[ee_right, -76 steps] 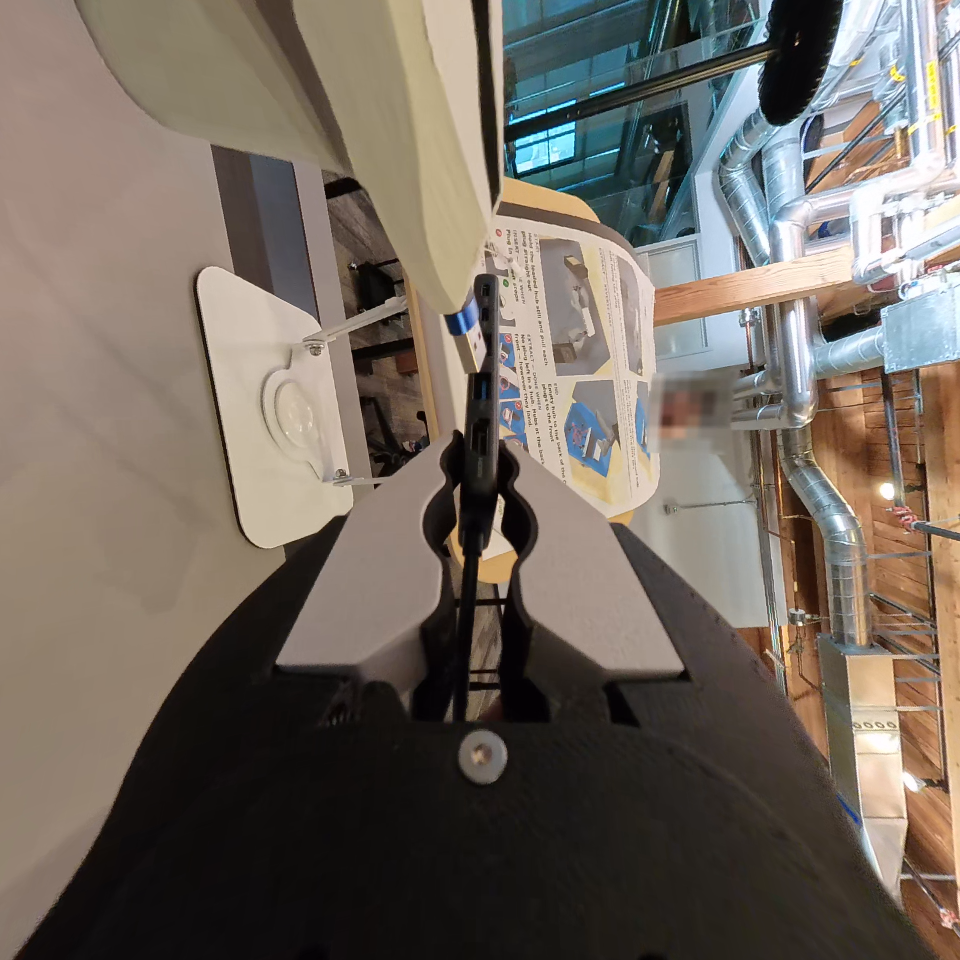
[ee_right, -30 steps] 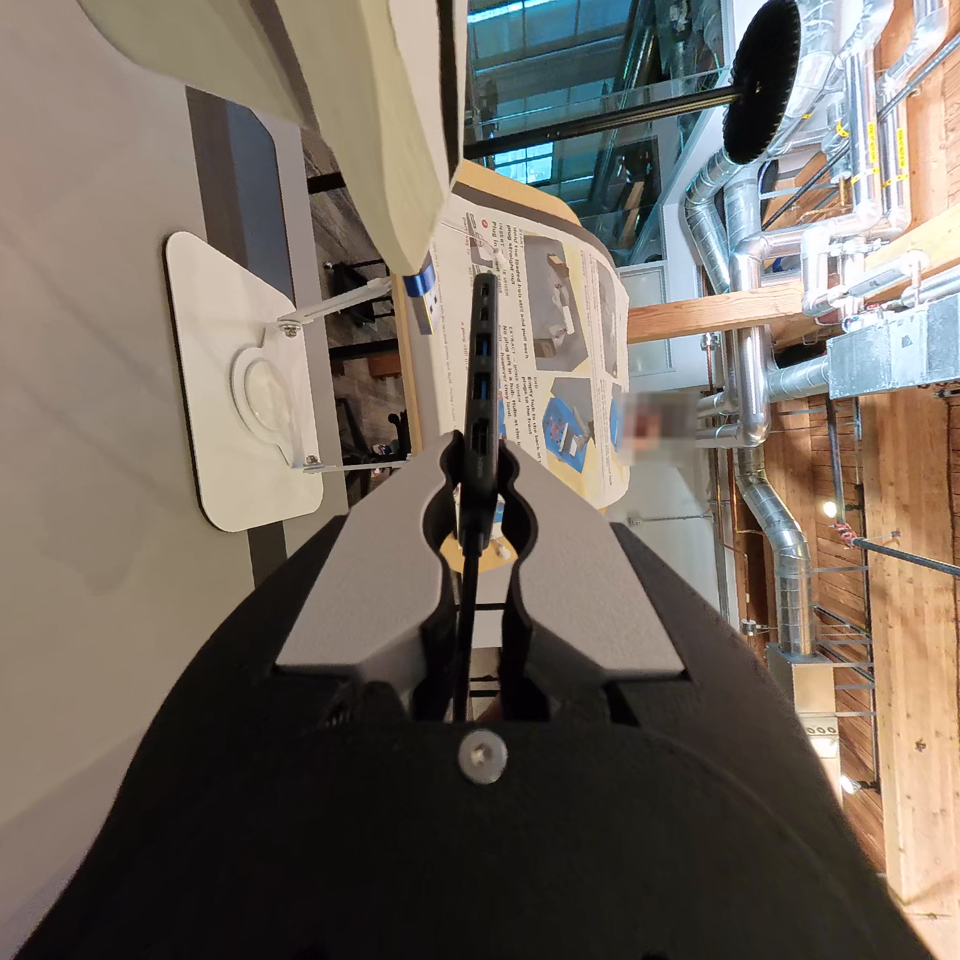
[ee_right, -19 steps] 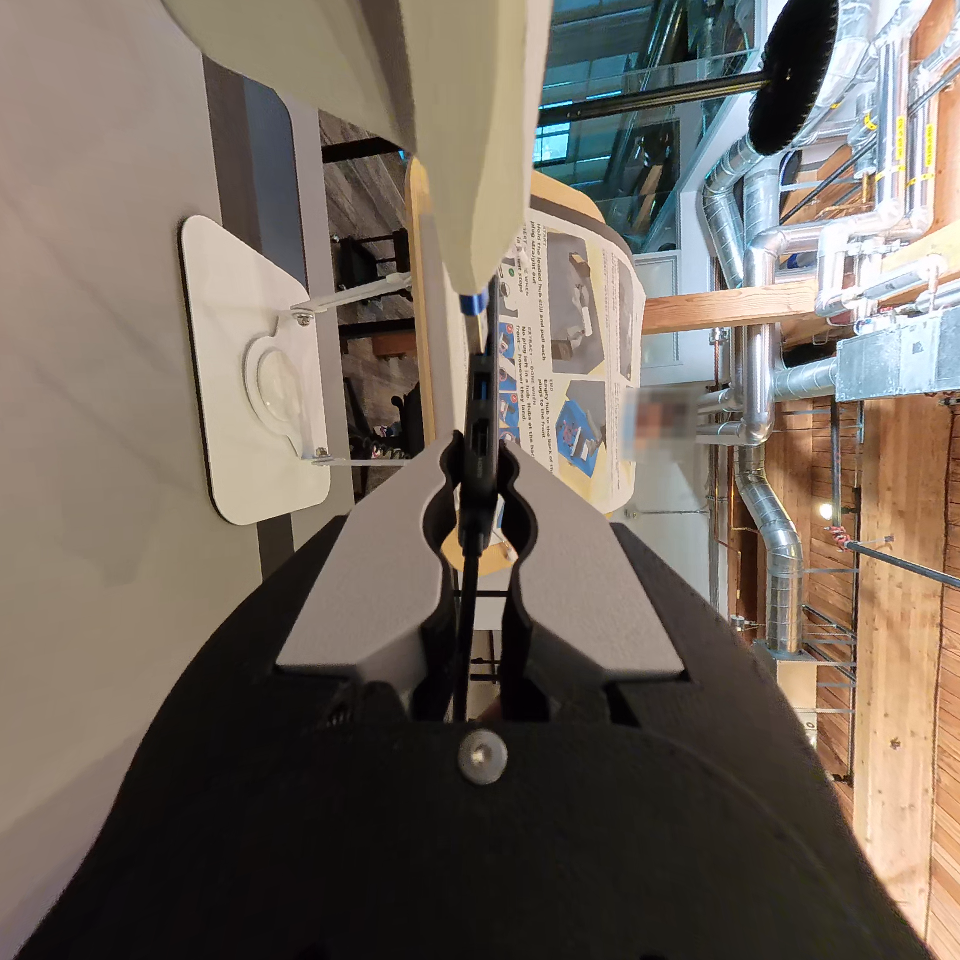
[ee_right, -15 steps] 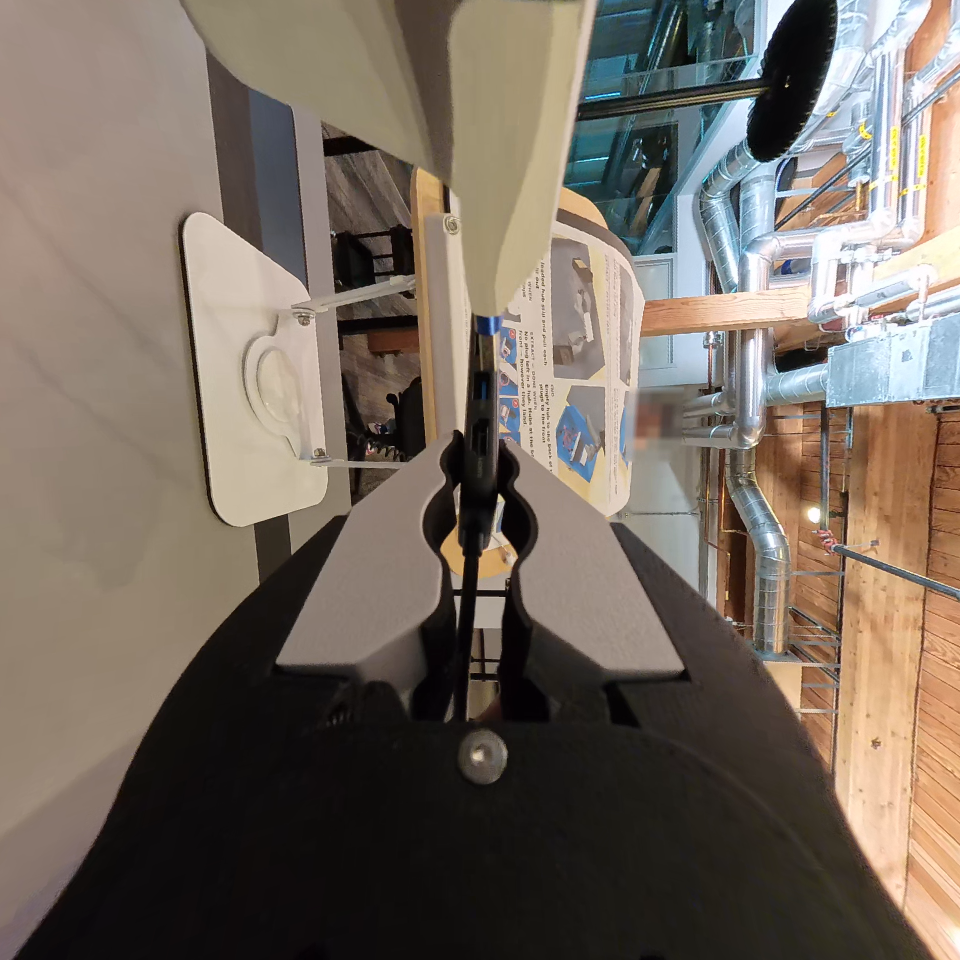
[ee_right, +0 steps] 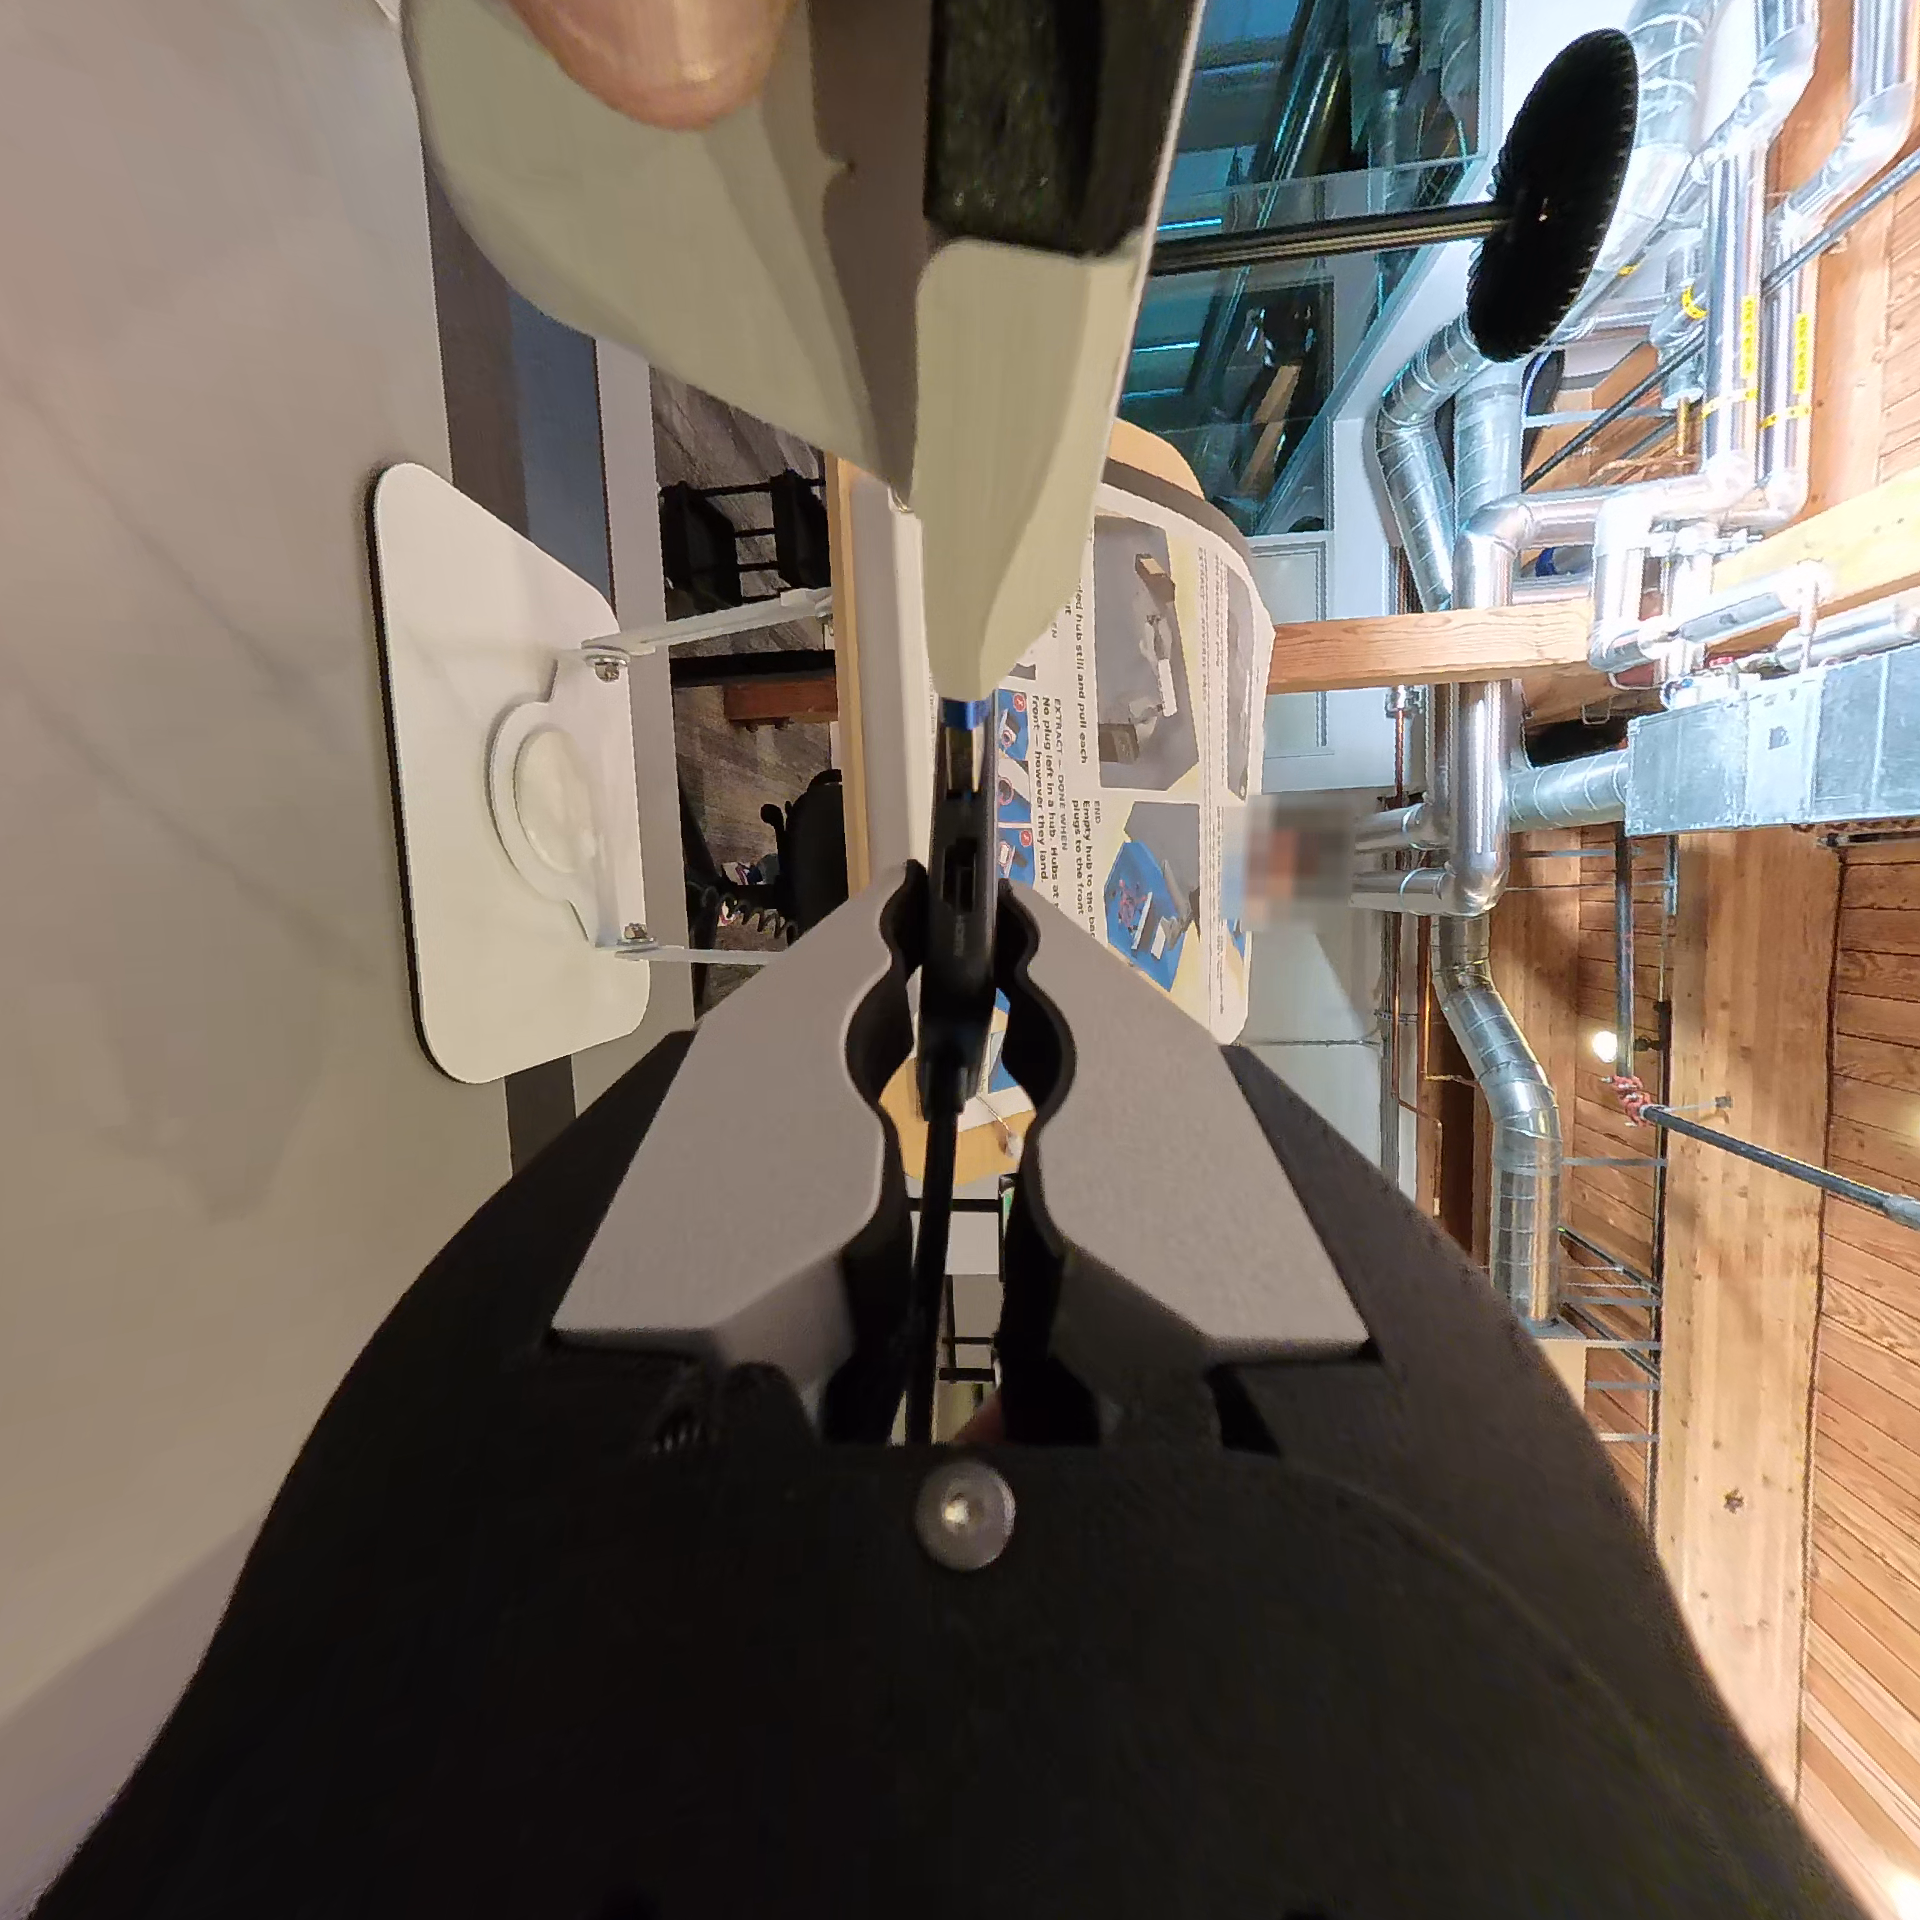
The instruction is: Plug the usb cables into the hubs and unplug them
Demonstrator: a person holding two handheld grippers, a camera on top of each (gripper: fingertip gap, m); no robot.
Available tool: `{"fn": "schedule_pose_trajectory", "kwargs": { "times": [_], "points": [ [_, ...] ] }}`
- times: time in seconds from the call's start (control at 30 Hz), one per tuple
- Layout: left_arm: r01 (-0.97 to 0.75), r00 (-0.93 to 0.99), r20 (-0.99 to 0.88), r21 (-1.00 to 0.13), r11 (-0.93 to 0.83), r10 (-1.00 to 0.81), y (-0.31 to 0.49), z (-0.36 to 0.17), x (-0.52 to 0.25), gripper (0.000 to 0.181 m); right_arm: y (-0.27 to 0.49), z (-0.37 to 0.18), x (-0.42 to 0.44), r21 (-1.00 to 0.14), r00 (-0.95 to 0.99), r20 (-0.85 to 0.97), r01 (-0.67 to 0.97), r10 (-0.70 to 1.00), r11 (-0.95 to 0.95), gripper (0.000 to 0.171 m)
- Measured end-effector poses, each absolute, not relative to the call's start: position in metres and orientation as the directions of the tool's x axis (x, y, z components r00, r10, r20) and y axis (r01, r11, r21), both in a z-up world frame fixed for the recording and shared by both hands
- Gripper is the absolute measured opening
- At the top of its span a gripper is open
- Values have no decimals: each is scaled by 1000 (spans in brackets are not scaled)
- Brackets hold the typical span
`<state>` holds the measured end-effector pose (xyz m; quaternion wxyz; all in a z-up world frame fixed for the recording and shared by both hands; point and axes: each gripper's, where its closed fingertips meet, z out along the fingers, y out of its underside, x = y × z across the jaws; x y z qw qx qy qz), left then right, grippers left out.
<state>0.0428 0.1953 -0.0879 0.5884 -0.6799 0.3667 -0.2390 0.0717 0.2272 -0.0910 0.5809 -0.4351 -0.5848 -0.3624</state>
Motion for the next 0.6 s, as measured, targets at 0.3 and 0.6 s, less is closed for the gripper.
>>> {"fn": "schedule_pose_trajectory", "kwargs": {
  "times": [0.3, 0.6],
  "points": [
    [-212, 621, -100, -976, -45, -778, 197, -89, 42, 15, 227, -91, 69, -69, 45, 996, 931, 74, 359, 9],
    [-183, 618, -60, -981, -70, -784, 197, -88, 41, 15, 227, -90, 68, -58, 41, 998, 933, 55, 356, 9]
  ]
}}
